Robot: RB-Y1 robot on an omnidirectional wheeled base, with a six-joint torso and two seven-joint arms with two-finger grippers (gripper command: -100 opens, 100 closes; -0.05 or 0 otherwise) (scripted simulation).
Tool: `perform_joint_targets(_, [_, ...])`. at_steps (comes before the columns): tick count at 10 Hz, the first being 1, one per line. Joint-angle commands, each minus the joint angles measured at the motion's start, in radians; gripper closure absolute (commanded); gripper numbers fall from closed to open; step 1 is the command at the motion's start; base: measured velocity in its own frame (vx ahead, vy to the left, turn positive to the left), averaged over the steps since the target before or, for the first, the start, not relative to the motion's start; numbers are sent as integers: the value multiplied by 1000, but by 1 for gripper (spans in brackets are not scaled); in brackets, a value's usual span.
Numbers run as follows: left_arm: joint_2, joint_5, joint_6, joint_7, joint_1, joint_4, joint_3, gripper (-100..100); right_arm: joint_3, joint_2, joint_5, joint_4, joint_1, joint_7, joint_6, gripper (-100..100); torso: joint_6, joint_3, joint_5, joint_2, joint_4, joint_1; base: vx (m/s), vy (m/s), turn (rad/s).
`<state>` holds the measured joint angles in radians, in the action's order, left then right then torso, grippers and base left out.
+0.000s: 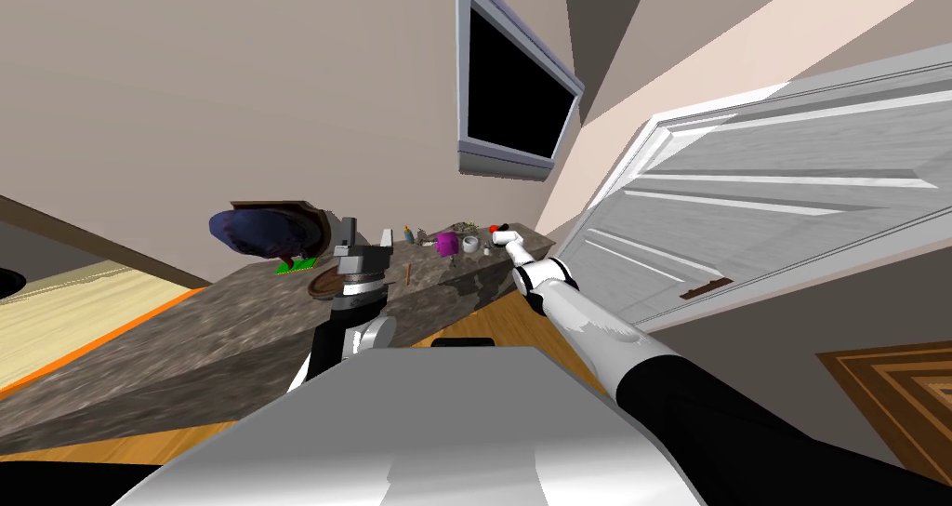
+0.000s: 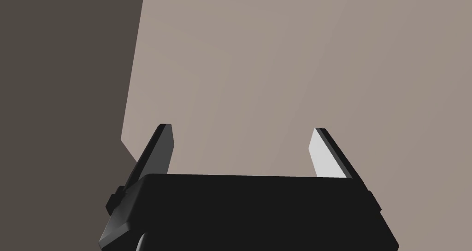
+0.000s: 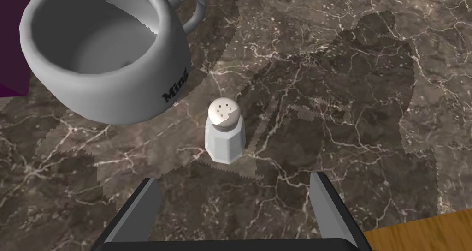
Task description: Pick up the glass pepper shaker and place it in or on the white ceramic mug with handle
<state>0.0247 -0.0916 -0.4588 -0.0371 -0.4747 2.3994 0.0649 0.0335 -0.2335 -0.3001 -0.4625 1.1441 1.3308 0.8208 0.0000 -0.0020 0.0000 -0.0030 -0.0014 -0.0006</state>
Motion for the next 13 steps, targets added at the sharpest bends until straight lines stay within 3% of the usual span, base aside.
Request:
perform_joint_targets(1, [0, 0, 0, 0, 0, 0, 0, 0, 5, 1, -6, 8, 3, 44, 18, -100, 0, 0, 0, 0, 0, 0, 27, -5, -23])
perform_joint_targets(6, [0, 0, 0, 0, 0, 0, 0, 0, 25, -1, -42, 72, 29, 178, 98, -100, 0, -1, 0, -1, 0, 0, 39, -4, -14])
perform_joint_targets(13, [0, 0, 0, 0, 0, 0, 0, 0, 35, -4, -57, 98, 35, 256, 136, -100, 0, 0, 0, 0, 0, 1, 28, 6, 0])
